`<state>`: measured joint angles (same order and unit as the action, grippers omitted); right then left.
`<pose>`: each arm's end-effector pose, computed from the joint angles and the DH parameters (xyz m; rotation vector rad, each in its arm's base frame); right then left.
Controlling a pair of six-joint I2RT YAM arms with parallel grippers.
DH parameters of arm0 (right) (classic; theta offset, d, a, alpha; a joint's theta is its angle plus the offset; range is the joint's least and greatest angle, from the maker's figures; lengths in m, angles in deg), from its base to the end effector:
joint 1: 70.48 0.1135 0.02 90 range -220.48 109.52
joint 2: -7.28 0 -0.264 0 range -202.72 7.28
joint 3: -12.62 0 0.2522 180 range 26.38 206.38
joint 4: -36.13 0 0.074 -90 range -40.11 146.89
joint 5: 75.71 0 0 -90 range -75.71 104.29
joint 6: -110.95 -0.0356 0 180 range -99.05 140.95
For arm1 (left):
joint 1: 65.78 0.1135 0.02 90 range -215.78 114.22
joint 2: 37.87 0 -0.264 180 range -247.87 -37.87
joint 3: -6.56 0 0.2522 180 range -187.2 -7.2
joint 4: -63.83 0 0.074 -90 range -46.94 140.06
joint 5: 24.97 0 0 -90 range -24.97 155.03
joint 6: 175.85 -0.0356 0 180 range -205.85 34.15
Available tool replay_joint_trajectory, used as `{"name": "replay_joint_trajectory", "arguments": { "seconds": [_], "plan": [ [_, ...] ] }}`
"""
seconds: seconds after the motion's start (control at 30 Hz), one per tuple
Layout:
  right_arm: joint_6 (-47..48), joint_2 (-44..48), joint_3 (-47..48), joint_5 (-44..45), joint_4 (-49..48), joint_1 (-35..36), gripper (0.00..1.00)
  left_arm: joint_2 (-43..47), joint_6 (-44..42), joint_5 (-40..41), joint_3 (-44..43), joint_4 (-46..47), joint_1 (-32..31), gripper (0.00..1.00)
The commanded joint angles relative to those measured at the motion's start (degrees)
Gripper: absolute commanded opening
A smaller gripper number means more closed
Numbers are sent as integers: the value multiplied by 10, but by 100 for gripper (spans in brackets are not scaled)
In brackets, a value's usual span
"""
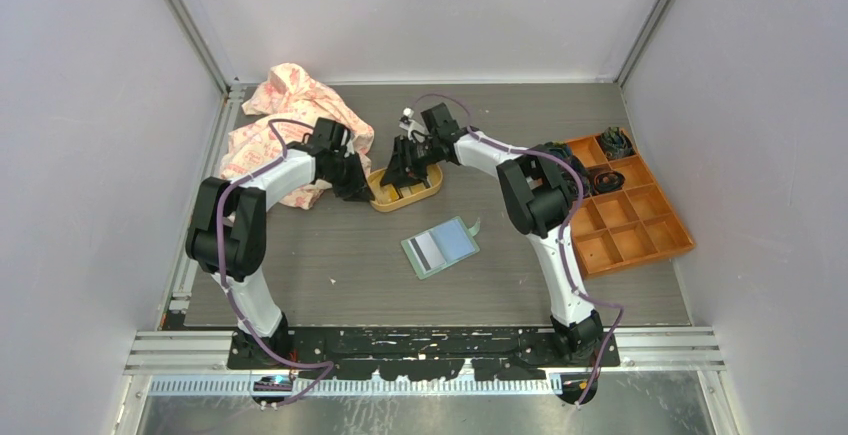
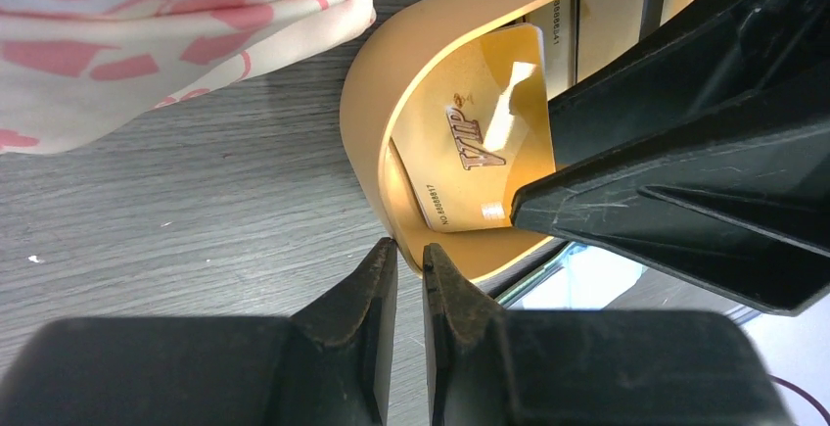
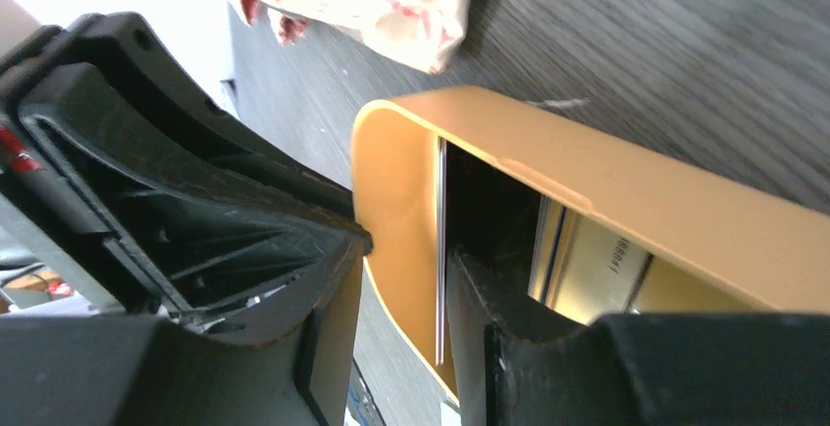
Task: Put the credit cards into the card holder
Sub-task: Pick up the credit card from the storage box.
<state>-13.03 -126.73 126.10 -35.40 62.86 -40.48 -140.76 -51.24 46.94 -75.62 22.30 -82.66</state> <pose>0.4242 0.2762 0.1437 -0.3714 2.5523 1.5227 0.3461 -0.1166 0.1862 -0.3179 2.7426 -0.6917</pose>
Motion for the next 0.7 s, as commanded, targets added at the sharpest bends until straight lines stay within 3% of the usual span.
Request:
{"name": "replay_joint_trajectory", "arguments": {
  "seconds": [0.0,0.67],
  "plan": [
    [77,8,50,51,94,8,43,0,7,-17,-26,10,-3,17],
    [100,-25,79,43,119,33,42,-6,6,-29,-31,8,-3,17]
  ]
}}
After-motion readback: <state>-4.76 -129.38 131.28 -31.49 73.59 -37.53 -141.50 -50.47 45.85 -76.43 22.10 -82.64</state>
